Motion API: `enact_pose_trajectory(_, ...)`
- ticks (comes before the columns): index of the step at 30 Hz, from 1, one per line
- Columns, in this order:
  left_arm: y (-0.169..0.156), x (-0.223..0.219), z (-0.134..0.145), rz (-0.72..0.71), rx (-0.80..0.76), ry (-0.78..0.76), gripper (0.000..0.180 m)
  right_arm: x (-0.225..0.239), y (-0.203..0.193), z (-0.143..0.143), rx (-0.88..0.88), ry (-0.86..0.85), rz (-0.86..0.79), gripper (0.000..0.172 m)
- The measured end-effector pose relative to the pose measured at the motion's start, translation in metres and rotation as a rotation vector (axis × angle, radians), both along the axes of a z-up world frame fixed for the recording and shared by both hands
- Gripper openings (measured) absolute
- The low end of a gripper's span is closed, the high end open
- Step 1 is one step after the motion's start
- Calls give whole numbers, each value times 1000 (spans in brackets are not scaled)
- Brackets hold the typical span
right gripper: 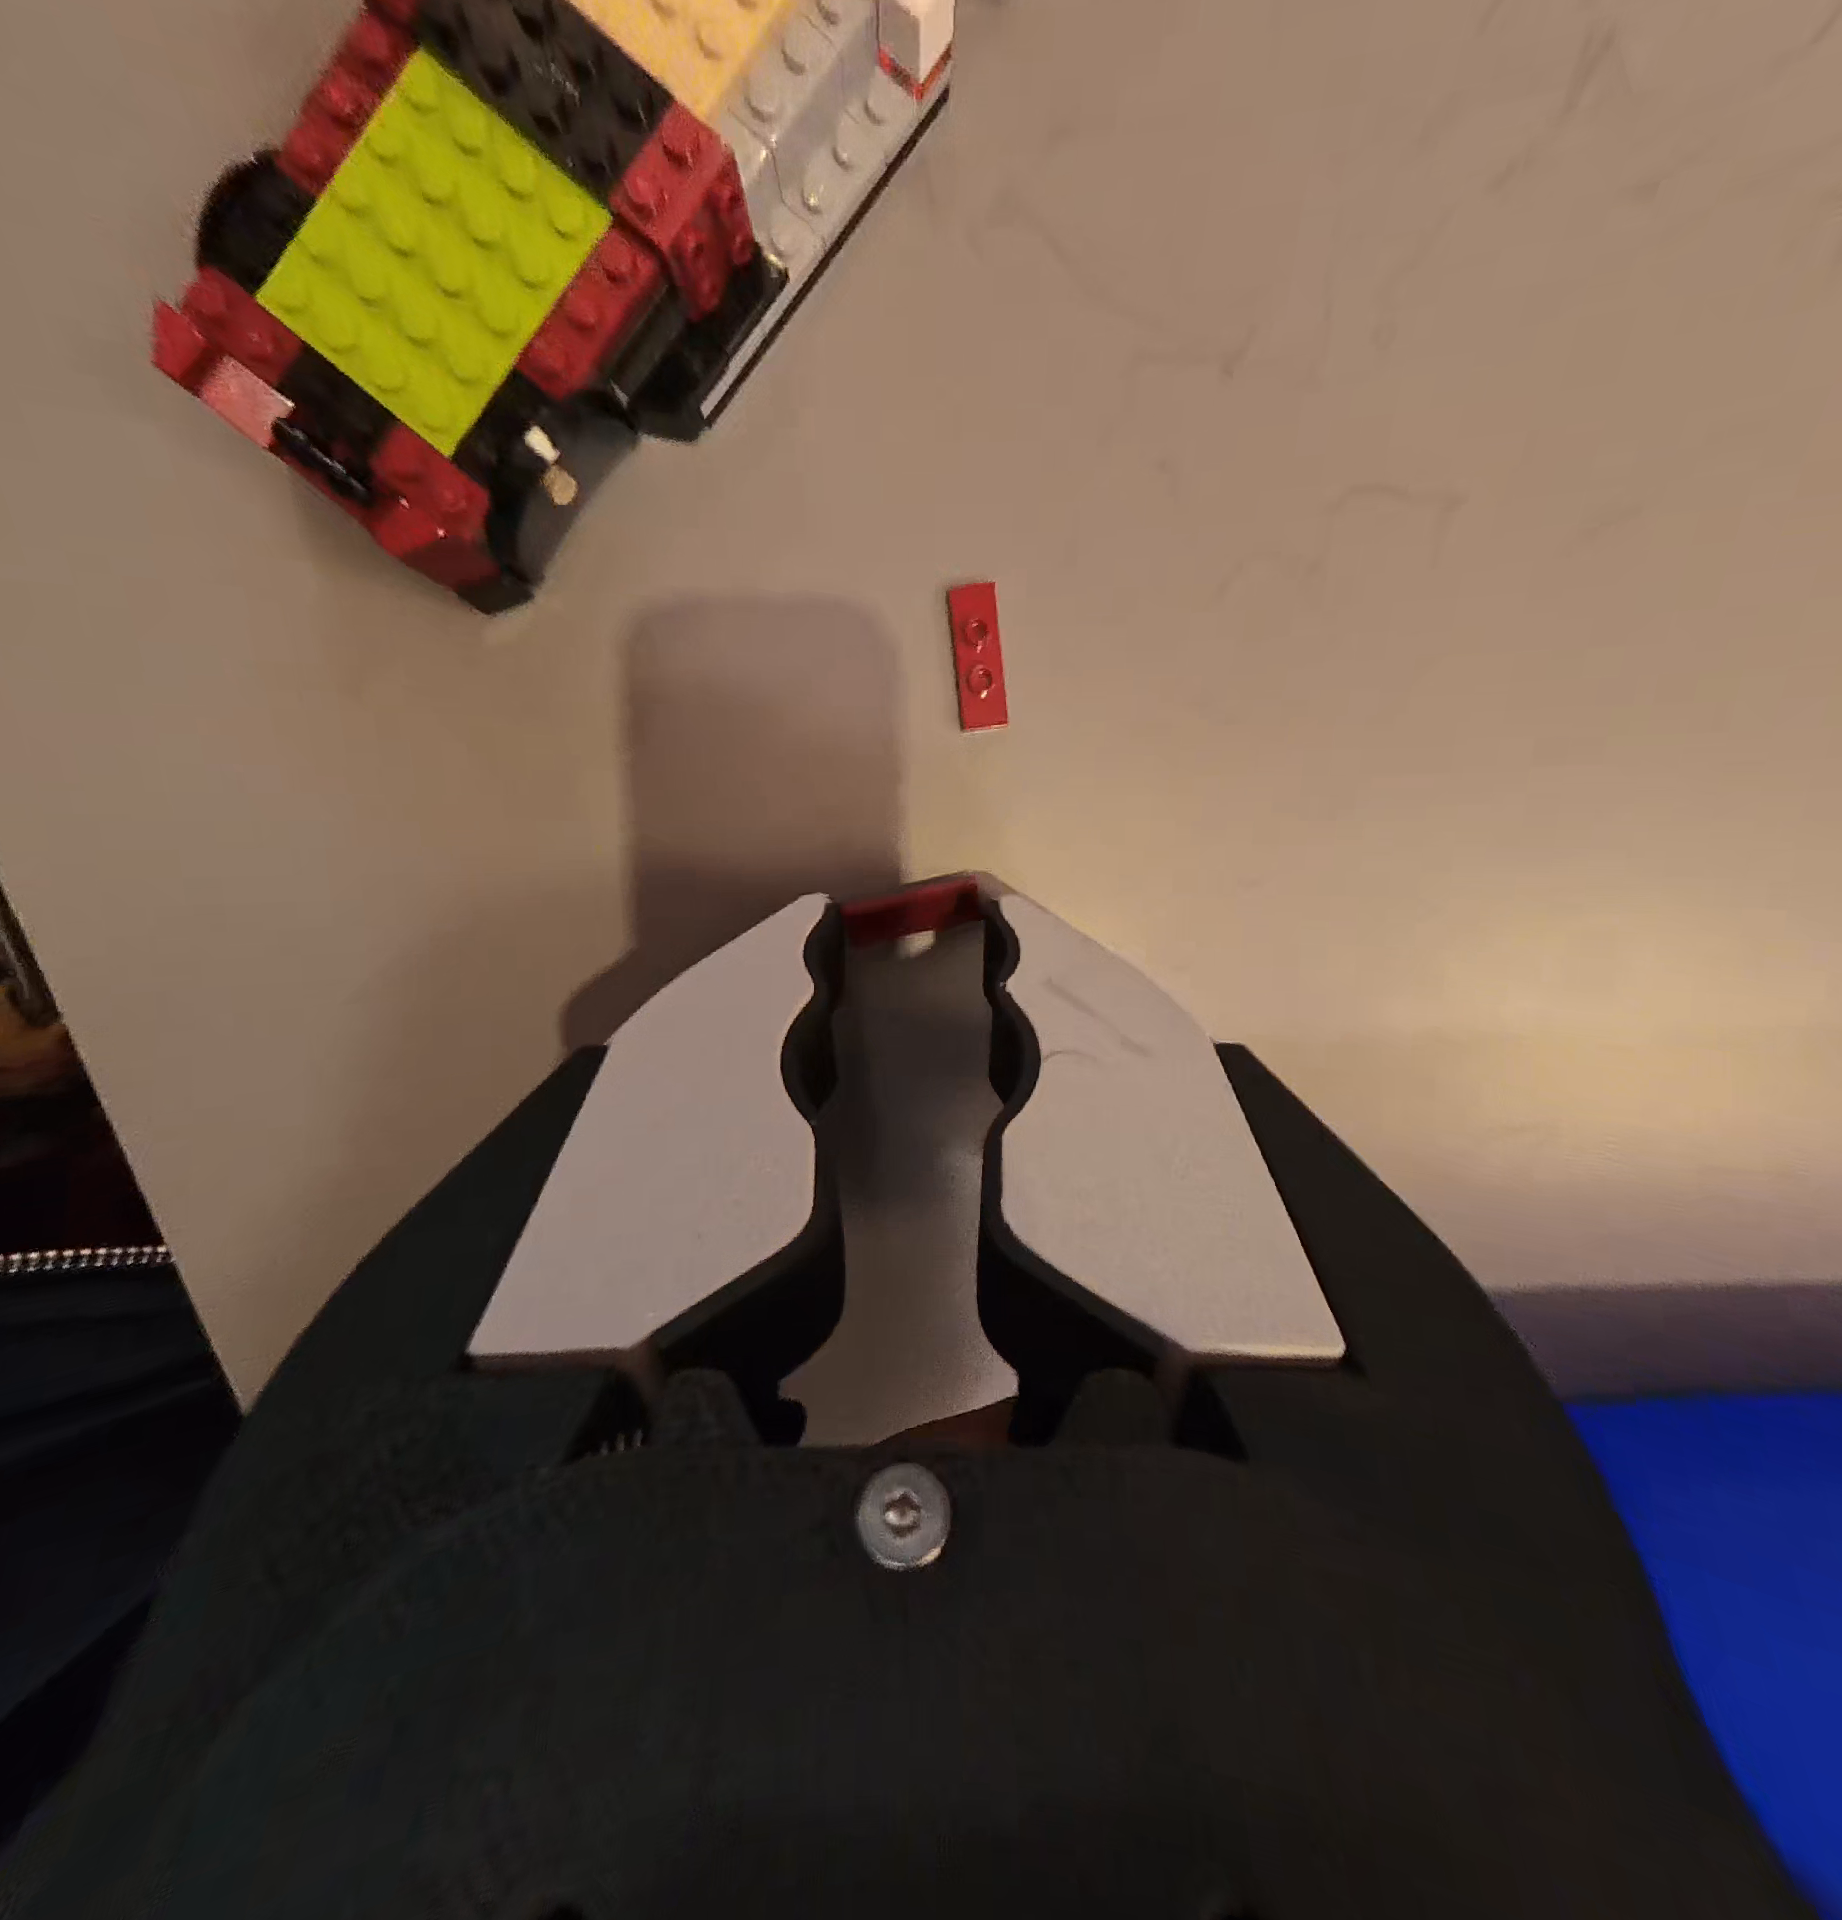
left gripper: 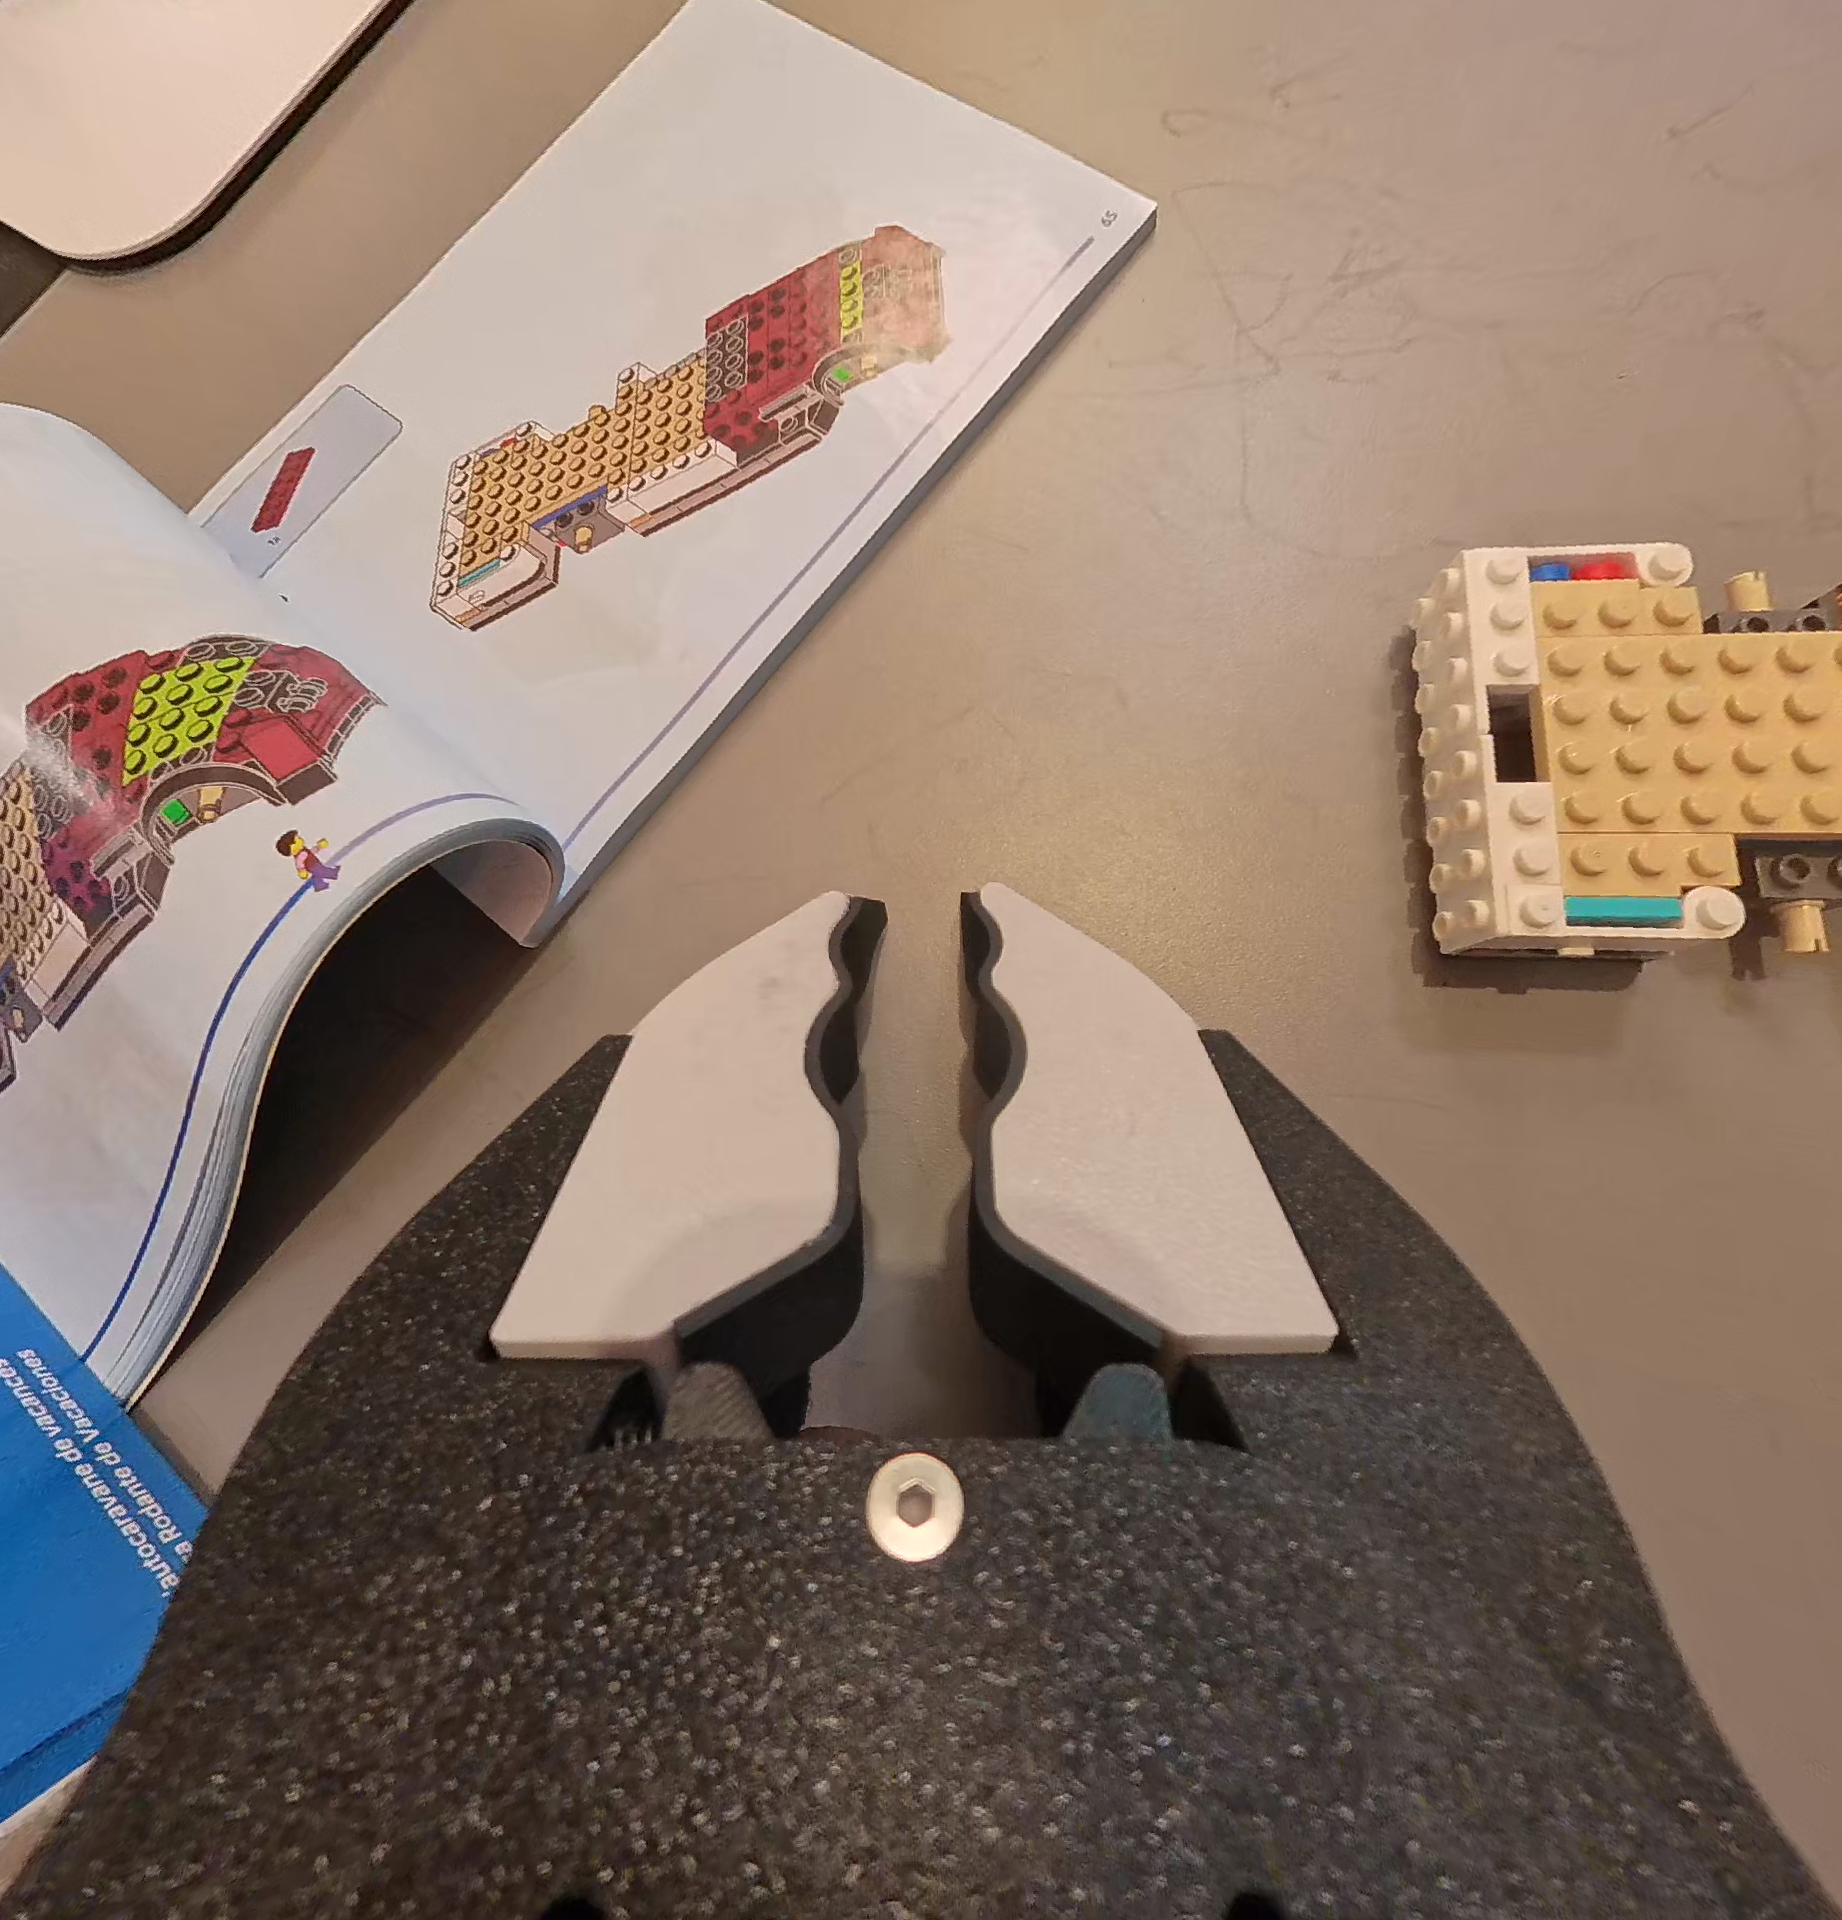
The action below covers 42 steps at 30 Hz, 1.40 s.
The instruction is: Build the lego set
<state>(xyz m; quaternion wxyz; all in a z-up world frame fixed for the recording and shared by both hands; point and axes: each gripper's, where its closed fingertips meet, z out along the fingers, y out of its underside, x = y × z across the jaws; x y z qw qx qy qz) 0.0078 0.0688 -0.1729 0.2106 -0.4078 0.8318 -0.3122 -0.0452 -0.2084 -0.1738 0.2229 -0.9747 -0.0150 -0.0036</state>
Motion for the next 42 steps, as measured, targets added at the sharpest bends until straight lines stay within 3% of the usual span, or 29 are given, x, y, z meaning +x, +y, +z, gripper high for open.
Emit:
enact_pose_trajectory(4,0,0,0,1,-3,3,18,3,-11,16,11,-12,24,35)
enact_pose_trajectory(8,0,0,0,1,-5,6,18,13,-41,64,49,21,70,37)
enact_pose_trajectory(12,0,0,0,0,-7,8,18,106,-87,103,58,-113,-101,35)
enact_pose_trajectory(16,0,0,-1,1,-8,9,18,229,-146,74,-138,-188,-380,34)
enact_pose_trajectory(20,0,0,0,4,-4,3,18,274,-159,29,-270,-71,-438,35)
enact_pose_trajectory(25,1,0,-1,6,-13,14,19,285,-159,3,-339,-3,-395,36)
enact_pose_trajectory(30,0,0,-1,1,-26,28,18,288,-158,2,-324,33,-386,37)
enact_pose_trajectory(34,0,0,-1,0,-23,26,18,281,-155,2,-313,44,-349,26)
enact_pose_trajectory(38,0,0,-1,0,-14,16,18,276,-157,2,-313,-33,-304,8)
enact_pose_trajectory(42,0,0,-1,-1,-12,13,18,264,-152,16,-259,-151,-240,5)
